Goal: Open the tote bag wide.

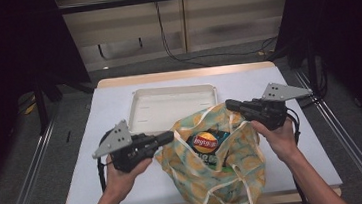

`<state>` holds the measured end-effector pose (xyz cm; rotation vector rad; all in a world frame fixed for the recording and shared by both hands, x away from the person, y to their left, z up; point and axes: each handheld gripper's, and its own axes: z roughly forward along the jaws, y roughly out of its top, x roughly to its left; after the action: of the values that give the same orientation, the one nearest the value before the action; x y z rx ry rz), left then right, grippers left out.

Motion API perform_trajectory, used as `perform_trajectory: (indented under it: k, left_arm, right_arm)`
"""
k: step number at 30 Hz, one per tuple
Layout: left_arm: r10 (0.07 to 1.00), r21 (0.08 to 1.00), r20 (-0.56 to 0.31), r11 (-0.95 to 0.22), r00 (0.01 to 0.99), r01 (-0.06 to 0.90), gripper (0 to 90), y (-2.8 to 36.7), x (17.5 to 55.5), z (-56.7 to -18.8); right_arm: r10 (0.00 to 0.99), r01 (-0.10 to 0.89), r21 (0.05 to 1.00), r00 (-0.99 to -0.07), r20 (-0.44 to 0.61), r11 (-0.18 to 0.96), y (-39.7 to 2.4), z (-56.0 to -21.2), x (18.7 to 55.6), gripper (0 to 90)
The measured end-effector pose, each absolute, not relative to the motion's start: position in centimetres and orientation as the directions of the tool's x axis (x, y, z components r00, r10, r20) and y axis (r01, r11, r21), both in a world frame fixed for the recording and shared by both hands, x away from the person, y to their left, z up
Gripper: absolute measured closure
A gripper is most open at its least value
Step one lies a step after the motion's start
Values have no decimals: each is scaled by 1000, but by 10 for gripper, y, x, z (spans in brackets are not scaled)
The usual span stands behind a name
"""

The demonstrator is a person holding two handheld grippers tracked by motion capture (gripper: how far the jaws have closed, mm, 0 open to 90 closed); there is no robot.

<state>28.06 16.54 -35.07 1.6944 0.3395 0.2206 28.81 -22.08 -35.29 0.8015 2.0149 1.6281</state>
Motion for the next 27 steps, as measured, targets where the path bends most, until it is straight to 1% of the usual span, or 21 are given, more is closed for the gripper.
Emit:
perform_trajectory:
  k: [1,2,3,6,7,9,11,12,14,15,17,20,24,25,27]
  left_arm:
    - [356,986,-55,-129,933,107,900,167,285,-352]
    - [390,984,-62,-129,919,121,900,171,295,-356]
    - [390,984,-62,-129,919,121,900,171,295,-356]
    - [438,976,-117,-116,891,185,900,178,311,-371]
    - [438,976,-117,-116,891,185,900,178,311,-371]
    - [453,969,-139,-122,881,215,900,182,317,-381]
    - [461,958,-172,-126,870,257,900,185,321,-394]
    - [461,958,-172,-126,870,257,900,185,321,-394]
    - [457,955,-182,-130,871,268,900,187,321,-397]
    - [458,955,-181,-128,870,266,900,186,321,-398]
    - [457,955,-183,-127,870,268,900,186,321,-397]
    - [455,954,-178,-136,872,266,900,185,321,-399]
    - [459,952,-181,-138,870,272,900,184,321,-401]
    - [452,952,-185,-137,873,273,900,185,321,-402]
    - [449,952,-187,-136,874,274,900,185,321,-402]
  right_arm:
    - [681,178,972,-731,25,155,-223,-357,291,900]
    - [685,181,971,-728,26,156,-224,-360,292,900]
    - [690,189,970,-723,32,153,-227,-362,294,900]
    - [702,211,965,-711,41,157,-233,-368,297,898]
    - [702,211,965,-711,41,157,-233,-368,297,898]
    - [705,223,960,-708,40,169,-237,-372,296,890]
    - [695,232,955,-718,41,183,-242,-375,289,822]
    - [695,232,955,-718,41,183,-242,-375,289,822]
    - [683,224,959,-729,45,175,-245,-373,282,750]
    - [673,210,964,-738,46,164,-246,-369,275,685]
    - [664,202,967,-746,51,153,-247,-366,271,673]
    - [648,178,974,-760,45,142,-250,-354,253,639]
    - [642,166,978,-766,44,130,-253,-349,244,622]
    - [635,161,981,-770,54,111,-253,-346,237,597]
    - [619,163,981,-783,65,104,-249,-344,229,597]
